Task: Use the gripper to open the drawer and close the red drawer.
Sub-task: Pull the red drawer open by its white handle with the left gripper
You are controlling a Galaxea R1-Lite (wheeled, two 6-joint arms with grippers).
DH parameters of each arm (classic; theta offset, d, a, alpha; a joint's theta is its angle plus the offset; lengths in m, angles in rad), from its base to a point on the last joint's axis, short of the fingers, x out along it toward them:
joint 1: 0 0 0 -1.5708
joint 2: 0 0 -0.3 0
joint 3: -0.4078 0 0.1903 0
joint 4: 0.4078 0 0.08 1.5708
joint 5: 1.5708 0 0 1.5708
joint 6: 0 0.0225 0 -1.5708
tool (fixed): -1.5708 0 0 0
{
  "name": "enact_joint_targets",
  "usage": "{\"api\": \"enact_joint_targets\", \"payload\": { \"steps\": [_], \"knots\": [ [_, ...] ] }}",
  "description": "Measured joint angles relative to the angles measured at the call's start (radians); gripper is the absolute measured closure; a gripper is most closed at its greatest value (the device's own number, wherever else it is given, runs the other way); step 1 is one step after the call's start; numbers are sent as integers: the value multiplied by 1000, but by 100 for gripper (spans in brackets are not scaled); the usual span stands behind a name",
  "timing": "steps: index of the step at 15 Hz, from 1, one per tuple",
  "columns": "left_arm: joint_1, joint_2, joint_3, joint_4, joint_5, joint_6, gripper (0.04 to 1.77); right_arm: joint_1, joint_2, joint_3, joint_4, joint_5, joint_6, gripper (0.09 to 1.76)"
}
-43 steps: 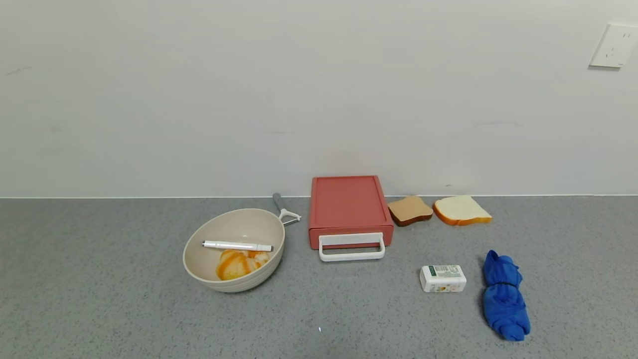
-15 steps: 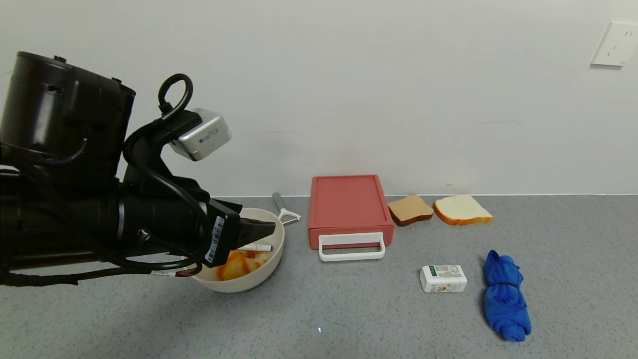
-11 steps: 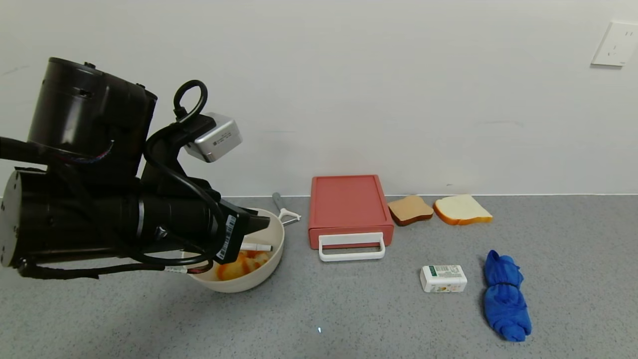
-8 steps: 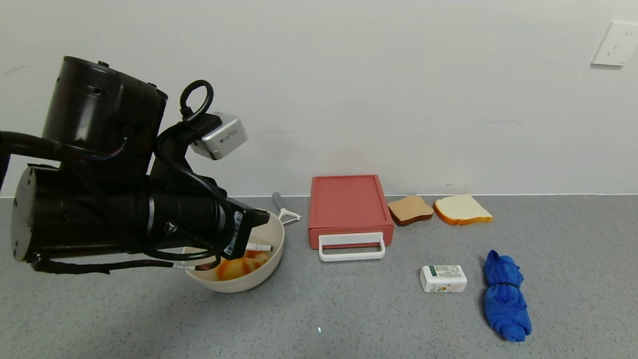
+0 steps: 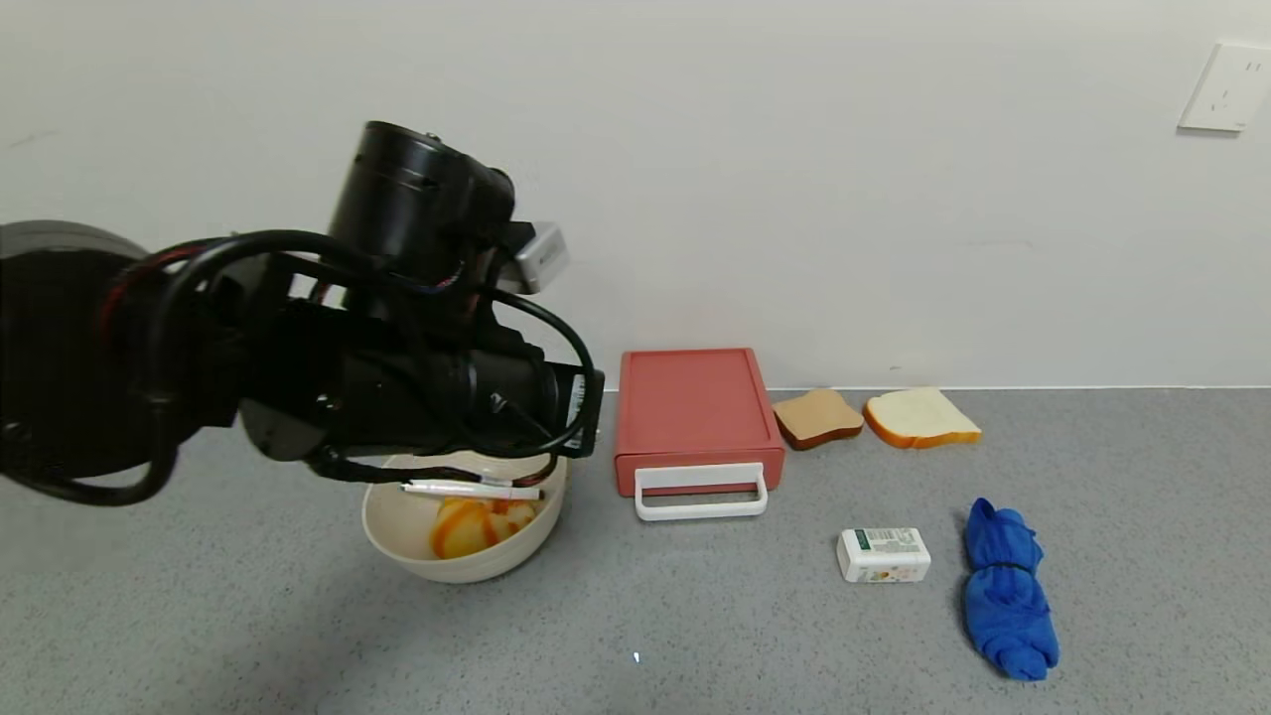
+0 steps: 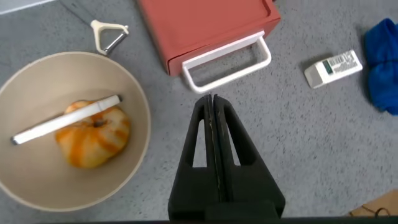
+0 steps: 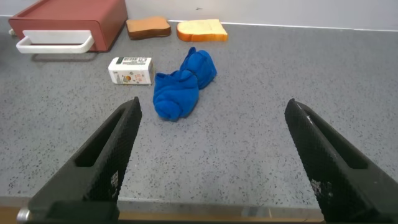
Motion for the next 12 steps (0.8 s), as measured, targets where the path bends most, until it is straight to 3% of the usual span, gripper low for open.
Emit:
{"api": "enact_joint_targets", "payload": {
  "steps": [6, 12],
  "knots": [
    [-60, 245, -260, 111, 21, -199, 170, 0, 0, 0, 0, 0, 0, 15],
    [-81, 467, -406, 122, 37, -263, 170, 0, 0, 0, 0, 0, 0, 15]
  ]
}}
